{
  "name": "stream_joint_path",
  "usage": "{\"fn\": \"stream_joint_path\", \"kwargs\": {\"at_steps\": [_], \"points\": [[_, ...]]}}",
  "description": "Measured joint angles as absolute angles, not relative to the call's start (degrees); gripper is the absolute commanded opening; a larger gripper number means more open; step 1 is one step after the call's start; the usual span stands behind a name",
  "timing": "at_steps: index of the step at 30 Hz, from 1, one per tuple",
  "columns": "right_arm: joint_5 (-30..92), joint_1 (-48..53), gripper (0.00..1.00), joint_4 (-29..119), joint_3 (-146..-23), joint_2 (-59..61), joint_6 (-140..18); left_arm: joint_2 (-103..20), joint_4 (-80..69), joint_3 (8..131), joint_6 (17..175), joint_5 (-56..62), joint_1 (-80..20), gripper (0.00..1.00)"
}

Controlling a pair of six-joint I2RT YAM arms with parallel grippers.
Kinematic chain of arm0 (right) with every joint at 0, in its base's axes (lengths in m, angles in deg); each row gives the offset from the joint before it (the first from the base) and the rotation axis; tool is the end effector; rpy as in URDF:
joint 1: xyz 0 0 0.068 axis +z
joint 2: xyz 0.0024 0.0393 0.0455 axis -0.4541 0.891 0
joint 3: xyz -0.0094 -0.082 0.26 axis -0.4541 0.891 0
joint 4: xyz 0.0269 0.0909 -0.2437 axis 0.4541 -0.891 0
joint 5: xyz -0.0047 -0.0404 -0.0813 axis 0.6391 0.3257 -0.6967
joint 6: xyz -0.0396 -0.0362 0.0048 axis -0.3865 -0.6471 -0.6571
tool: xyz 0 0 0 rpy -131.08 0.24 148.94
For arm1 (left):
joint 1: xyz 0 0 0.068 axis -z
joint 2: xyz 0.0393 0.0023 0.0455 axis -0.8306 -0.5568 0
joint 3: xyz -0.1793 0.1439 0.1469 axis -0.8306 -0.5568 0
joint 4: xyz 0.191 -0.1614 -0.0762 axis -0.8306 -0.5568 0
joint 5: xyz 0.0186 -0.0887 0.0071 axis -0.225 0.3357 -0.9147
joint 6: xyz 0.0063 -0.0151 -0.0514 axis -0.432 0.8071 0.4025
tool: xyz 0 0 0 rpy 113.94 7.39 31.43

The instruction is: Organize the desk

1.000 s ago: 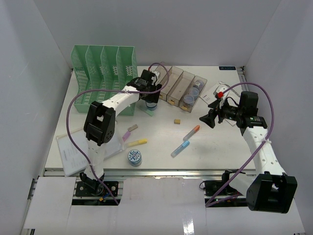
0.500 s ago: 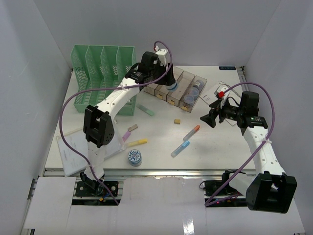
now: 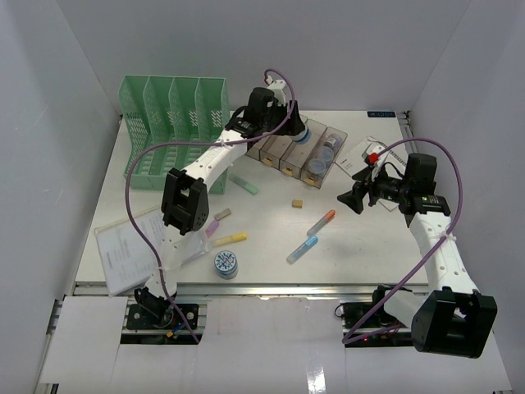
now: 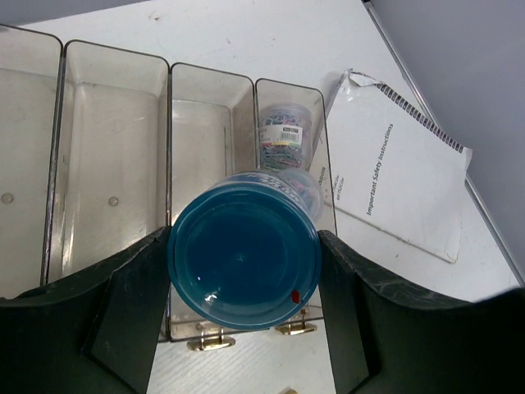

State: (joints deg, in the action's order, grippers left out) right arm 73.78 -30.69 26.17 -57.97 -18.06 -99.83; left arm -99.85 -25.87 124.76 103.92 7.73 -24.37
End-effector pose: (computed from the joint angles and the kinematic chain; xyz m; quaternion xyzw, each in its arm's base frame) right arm 0.2317 0.0125 0.2998 -0.3927 0.7180 0.2183 0.5317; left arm 0.4642 -0.2971 0.2910 0.1484 0.8261 -0.3180 0.4410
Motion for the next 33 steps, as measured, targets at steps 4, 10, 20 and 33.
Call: {"fn": "stream_joint_path", "kwargs": {"at_steps": [4, 10, 20, 33], "points": [[73.95, -31.12, 0.90, 26.17, -57.97, -18.06, -99.83, -101.16, -22.37, 124.74, 104.70, 7.72, -24.37, 0.04], [73.99, -31.66, 0.90, 26.17, -57.97, -18.08, -99.83, -103.38, -18.12, 124.76, 105.24, 7.63, -24.37, 0.06], [74.45, -31.91, 0.90, 26.18, -57.97, -18.06, -99.79, -106.67, -14.69, 124.30, 106.56, 6.30, -24.37, 0.12], [74.79, -32.30, 0.90, 26.19, -57.97, -17.72, -99.64, -111.93, -13.14, 125.26, 109.74, 5.76, -24.20, 0.63]]}}
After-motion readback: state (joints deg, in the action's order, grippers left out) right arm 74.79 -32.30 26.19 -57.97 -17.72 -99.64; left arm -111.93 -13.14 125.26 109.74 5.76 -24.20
